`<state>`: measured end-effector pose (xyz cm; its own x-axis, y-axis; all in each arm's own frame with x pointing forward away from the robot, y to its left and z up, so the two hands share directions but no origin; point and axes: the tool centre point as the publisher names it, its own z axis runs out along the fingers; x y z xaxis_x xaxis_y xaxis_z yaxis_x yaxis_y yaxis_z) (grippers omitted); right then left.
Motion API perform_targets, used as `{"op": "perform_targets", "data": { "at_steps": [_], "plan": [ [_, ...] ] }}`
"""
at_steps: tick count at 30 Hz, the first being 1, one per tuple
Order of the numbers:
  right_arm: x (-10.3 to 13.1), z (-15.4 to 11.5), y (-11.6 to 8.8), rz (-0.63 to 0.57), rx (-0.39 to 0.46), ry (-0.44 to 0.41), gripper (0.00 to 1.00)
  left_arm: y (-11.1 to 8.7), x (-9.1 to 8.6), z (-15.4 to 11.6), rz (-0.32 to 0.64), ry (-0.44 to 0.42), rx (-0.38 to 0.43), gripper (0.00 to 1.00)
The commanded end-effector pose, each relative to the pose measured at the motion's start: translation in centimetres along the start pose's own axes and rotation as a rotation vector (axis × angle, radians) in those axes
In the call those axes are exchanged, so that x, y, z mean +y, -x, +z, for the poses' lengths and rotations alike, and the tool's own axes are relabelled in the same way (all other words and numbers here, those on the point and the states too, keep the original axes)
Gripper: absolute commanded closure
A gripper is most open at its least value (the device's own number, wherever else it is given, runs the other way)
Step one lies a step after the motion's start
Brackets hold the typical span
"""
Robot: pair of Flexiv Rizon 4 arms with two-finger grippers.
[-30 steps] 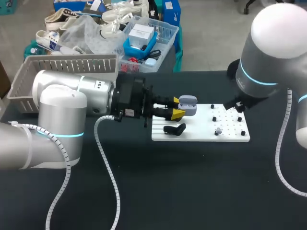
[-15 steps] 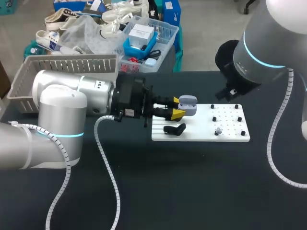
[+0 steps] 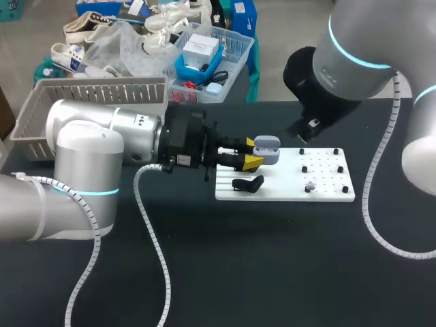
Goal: Pick up each earbud case from the left stands, insert the matching earbuds, close the lid, and place the case in the box.
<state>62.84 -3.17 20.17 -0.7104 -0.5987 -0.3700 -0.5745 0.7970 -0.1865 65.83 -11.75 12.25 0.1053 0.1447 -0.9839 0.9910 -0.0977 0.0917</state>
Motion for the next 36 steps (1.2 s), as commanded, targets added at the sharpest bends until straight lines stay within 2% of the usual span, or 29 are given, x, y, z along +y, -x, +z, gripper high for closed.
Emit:
{"op": "perform_targets", "data": {
  "at_steps": [1, 7, 23, 25, 29, 31, 35, 36],
  "plan": [
    [1.0, 0.3, 1.0, -0.001, 0.039, 0.003, 1.00, -0.1, 0.1, 0.1, 0.001, -0.001, -0.001, 1.00],
    [2.0, 0.3, 1.1, 0.010, 0.039, 0.008, 1.00, -0.1, 0.1, 0.1, 0.001, -0.001, -0.001, 1.00],
    [2.0, 0.3, 1.1, 0.010, 0.039, 0.008, 1.00, -0.1, 0.1, 0.1, 0.001, -0.001, -0.001, 1.00],
    [1.3, 0.8, 1.3, 0.047, 0.065, 0.058, 1.00, -0.1, 0.1, 0.1, 0.001, -0.001, -0.001, 1.00],
    [0.6, 0.1, 0.8, 0.140, 0.058, 0.108, 1.00, -0.1, 0.1, 0.1, 0.001, -0.001, -0.001, 1.00],
    [0.2, -0.6, 0.0, 0.170, 0.072, 0.058, 1.00, -0.1, 0.1, 0.1, 0.001, -0.001, -0.001, 1.00],
    [-0.4, -1.6, -0.9, 0.252, 0.103, -0.106, 1.00, -0.1, 0.1, 0.1, 0.001, -0.001, -0.001, 1.00],
    [-0.4, -1.7, -1.1, 0.274, 0.111, -0.118, 1.00, -0.1, 0.1, 0.1, 0.001, -0.001, -0.001, 1.00]
  ]
}}
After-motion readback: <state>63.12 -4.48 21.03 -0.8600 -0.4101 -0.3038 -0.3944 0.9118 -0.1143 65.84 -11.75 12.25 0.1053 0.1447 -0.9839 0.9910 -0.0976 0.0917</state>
